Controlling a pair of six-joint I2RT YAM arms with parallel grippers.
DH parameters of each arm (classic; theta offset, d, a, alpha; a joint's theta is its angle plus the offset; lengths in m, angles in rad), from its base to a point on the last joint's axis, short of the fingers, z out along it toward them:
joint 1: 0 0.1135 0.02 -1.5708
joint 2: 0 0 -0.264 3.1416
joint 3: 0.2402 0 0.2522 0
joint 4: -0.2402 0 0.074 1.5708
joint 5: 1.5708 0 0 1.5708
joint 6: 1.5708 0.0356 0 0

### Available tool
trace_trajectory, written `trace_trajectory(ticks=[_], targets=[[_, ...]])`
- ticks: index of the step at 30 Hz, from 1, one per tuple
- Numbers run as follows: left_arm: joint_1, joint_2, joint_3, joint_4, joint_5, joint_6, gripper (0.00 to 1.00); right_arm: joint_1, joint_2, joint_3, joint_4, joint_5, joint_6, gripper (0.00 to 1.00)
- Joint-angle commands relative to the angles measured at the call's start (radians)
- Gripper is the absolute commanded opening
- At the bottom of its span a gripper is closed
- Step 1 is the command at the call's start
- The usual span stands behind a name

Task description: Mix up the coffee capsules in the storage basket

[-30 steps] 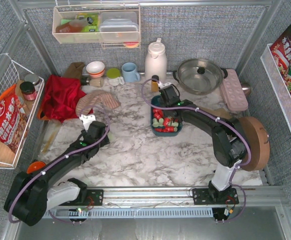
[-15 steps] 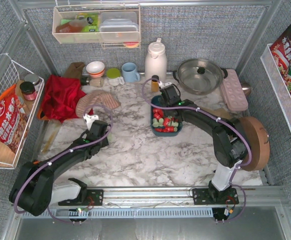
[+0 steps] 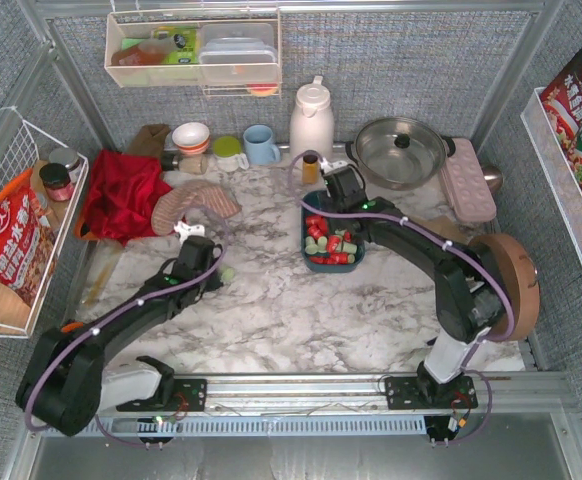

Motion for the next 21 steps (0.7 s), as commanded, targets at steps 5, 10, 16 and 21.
trace_trajectory(ticks=[5, 10, 16, 21], targets=[[-0.056, -0.27, -0.067, 0.306, 0.26, 0.155, 0.21, 0.001, -0.128, -0.004, -0.047, -0.214, 0.071, 0.54], [-0.144, -0.403, -0.227, 0.662, 0.339, 0.235, 0.21, 0.002, -0.192, -0.017, -0.067, -0.437, 0.153, 0.62], [-0.276, -0.412, -0.328, 0.919, 0.339, 0.44, 0.18, 0.04, -0.25, -0.051, -0.031, -0.654, 0.285, 0.72], [-0.356, -0.348, -0.337, 1.018, 0.308, 0.57, 0.17, 0.123, -0.27, -0.057, -0.009, -0.685, 0.35, 0.83]])
